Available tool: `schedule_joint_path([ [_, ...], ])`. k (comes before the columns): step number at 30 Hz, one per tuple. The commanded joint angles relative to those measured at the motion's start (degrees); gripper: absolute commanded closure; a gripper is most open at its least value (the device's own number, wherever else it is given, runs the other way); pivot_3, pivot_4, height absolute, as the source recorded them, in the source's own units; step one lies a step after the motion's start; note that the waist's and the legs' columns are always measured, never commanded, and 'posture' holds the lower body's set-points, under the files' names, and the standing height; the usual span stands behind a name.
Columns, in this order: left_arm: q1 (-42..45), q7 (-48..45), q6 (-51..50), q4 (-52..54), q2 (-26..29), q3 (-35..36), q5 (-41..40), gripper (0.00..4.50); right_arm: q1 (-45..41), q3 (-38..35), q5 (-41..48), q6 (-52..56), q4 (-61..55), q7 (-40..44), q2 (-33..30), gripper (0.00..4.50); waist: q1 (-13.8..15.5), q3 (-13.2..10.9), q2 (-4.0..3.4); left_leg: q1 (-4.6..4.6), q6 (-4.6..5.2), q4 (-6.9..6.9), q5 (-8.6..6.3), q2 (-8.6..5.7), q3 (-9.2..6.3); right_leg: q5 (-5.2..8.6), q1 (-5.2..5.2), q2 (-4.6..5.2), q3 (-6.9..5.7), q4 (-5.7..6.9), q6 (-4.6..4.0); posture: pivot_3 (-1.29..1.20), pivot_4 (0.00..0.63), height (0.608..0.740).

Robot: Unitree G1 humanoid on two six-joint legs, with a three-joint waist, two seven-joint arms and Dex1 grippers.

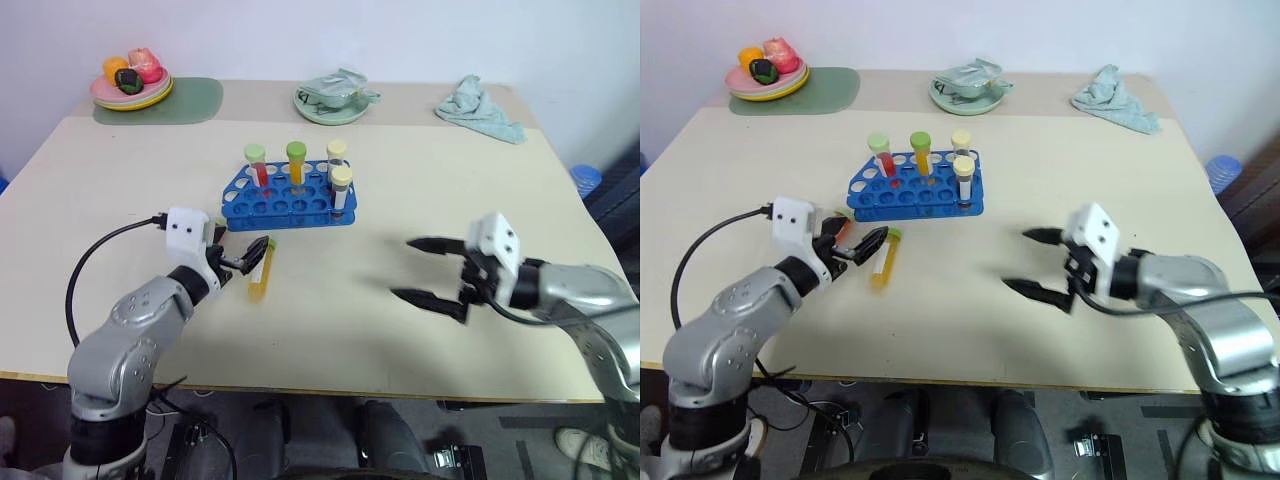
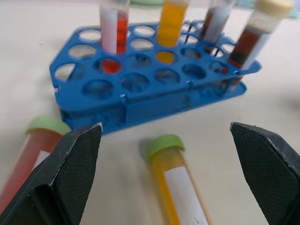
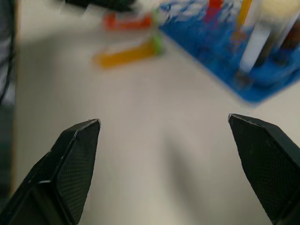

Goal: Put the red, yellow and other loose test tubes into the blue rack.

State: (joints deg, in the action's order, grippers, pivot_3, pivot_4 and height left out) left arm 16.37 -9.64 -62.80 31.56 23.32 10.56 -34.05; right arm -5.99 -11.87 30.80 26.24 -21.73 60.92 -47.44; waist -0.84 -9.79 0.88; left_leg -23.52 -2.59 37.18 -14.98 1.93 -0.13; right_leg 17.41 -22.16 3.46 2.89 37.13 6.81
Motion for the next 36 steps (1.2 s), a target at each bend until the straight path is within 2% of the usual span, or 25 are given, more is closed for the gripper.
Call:
schedule_joint_path([
  [1,4.48,1.42,-9.48,-1.56,1.48,-0.58,-0.98,0.0,0.42,-3.05,-2.74,-11.66,5.19,4.89,-0.89,0.04,-0.27,0.0,0.0,0.02,0.0,-0.01,0.0,0.0,-0.02,0.0,-0.01,-0.01,0.01,0.01,0.0,0.0,0.15,0.74],
  [2,5.54,2.08,-9.78,-2.09,0.81,-0.24,-0.61,0.0,0.38,-3.04,-3.21,-14.38,6.54,6.22,-0.81,0.04,-0.32,0.0,0.0,0.03,0.0,-0.04,0.0,0.0,-0.02,0.0,-0.02,-0.02,0.02,0.02,0.0,0.0,0.15,0.74],
  [4,9.85,5.15,-19.13,-4.31,-3.46,2.61,-0.45,0.0,-0.61,-3.38,-2.59,-17.59,8.77,8.16,-0.37,0.04,-0.16,0.0,-0.01,0.03,-0.01,-0.07,0.0,0.02,-0.11,0.0,-0.07,-0.09,0.03,0.02,0.0,0.0,0.15,0.74],
  [7,14.19,8.46,-27.3,-6.59,-6.96,3.33,1.36,0.0,-2.19,-2.92,-2.19,-20.06,10.91,9.91,-0.44,0.04,0.06,-0.03,0.04,0.0,-0.01,-0.01,0.01,0.0,-0.16,0.0,-0.04,-0.07,0.02,0.03,0.0,0.0,0.15,0.74],
  [12,17.26,13.13,-29.7,-10.9,-6.59,0.9,1.78,0.0,-4.13,-1.59,-2.33,-21.12,12.05,10.06,0.08,0.04,-0.04,-0.03,0.04,0.02,-0.1,-0.04,0.06,0.01,-0.19,0.0,-0.07,-0.08,0.03,0.08,0.0,0.0,0.15,0.74],
  [16,18.58,18.55,-29.7,-16.74,-4.46,0.59,-3.68,0.0,-4.92,-0.9,-2.38,-21.38,12.19,9.69,0.3,0.04,0.17,-0.02,0.04,0.02,-0.14,-0.03,0.08,-0.01,-0.2,0.0,-0.07,-0.03,0.03,0.08,0.0,0.0,0.15,0.74],
  [20,22.09,26.35,-29.7,-23.41,-2.74,1.04,-12.86,0.0,-5.68,-0.43,-1.96,-20.97,11.86,9.2,0.49,0.04,0.2,-0.02,0.02,0.02,-0.16,-0.01,0.09,-0.03,-0.26,0.0,-0.05,0.03,0.03,0.1,0.0,0.0,0.15,0.74],
  [25,30.4,39.51,-29.7,-37.11,0.37,-0.1,-28.51,0.0,-6.18,0.56,-2.29,-21.52,11.8,8.81,1.47,0.04,0.22,-0.01,0.02,0.05,-0.18,0.03,0.1,-0.06,-0.34,-0.01,-0.05,0.07,0.02,0.19,0.01,0.0,0.15,0.74],
  [28,36.69,46.5,-29.7,-48.67,4.49,-4.39,-39.28,0.0,-5.73,0.87,-2.76,-22.21,11.37,8.25,2.11,0.04,0.19,-0.03,0.05,0.04,-0.18,0.03,0.1,-0.09,-0.37,0.0,-0.11,0.1,0.03,0.23,0.02,0.0,0.15,0.74],
  [31,42.25,50.29,-29.7,-55.81,9.68,-12.67,-49.82,0.0,-4.92,0.97,-2.37,-21.98,10.21,7.46,2.4,0.04,0.08,-0.03,0.05,0.02,-0.19,0.03,0.11,-0.09,-0.36,0.0,-0.17,0.1,0.03,0.3,0.02,0.0,0.15,0.74],
  [36,48.13,55.38,-29.7,-59.42,15.47,-23.18,-64.06,0.0,-3.78,1.36,-2.05,-21.19,7.65,4.94,3.39,0.04,0.09,-0.03,0.05,0.02,-0.4,0.0,0.23,-0.1,-0.36,0.0,-0.18,0.12,0.03,0.31,0.03,0.0,0.15,0.74],
])
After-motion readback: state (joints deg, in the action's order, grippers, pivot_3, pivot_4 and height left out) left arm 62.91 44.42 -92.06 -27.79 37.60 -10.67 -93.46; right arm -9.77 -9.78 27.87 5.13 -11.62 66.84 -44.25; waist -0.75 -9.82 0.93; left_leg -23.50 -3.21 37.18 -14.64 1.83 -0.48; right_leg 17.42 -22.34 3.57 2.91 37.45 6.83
